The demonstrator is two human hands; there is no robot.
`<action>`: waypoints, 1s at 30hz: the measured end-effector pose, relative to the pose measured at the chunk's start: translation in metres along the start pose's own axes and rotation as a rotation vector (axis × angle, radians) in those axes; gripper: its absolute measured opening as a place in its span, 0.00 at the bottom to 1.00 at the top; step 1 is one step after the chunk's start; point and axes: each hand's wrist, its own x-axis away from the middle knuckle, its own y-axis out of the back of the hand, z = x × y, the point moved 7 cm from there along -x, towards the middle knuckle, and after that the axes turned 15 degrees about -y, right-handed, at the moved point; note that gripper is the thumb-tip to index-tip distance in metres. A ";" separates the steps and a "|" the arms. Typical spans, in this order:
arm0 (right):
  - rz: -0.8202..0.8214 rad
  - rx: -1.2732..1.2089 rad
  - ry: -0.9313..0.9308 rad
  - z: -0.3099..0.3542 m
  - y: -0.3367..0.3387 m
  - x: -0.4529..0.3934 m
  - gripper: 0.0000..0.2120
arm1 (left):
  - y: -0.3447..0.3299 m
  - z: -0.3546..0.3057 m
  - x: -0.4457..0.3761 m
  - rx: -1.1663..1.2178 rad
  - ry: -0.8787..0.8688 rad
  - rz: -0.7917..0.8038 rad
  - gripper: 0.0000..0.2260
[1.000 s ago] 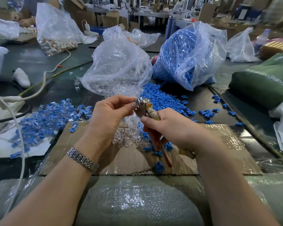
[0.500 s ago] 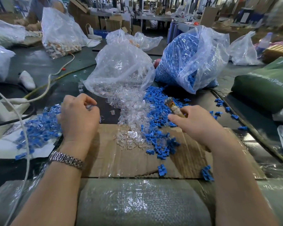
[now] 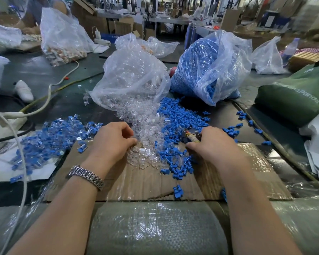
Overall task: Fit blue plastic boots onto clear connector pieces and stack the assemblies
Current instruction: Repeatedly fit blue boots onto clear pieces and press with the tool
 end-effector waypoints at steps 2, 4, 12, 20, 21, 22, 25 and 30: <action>-0.011 0.023 0.001 -0.001 0.001 0.000 0.23 | -0.001 0.002 0.000 0.056 0.011 0.006 0.11; -0.008 0.019 0.000 -0.001 0.001 0.000 0.24 | 0.000 0.004 -0.001 0.129 0.022 -0.008 0.10; -0.236 -0.136 0.310 0.035 0.020 0.013 0.07 | -0.001 0.003 0.007 0.840 0.242 -0.105 0.05; -0.130 0.026 0.317 0.052 -0.007 0.008 0.07 | -0.012 -0.011 0.009 1.283 0.290 0.006 0.18; -0.132 0.037 0.318 0.052 -0.007 0.008 0.07 | -0.013 -0.012 0.009 1.300 0.286 0.021 0.18; -0.144 0.038 0.320 0.051 -0.006 0.009 0.07 | -0.013 -0.013 0.010 1.311 0.283 0.032 0.18; -0.171 -0.167 0.335 0.044 0.005 0.010 0.06 | -0.013 -0.016 0.011 1.323 0.265 0.054 0.16; 0.074 -0.823 0.500 0.044 0.023 0.025 0.02 | -0.013 -0.026 0.010 1.328 0.165 0.133 0.12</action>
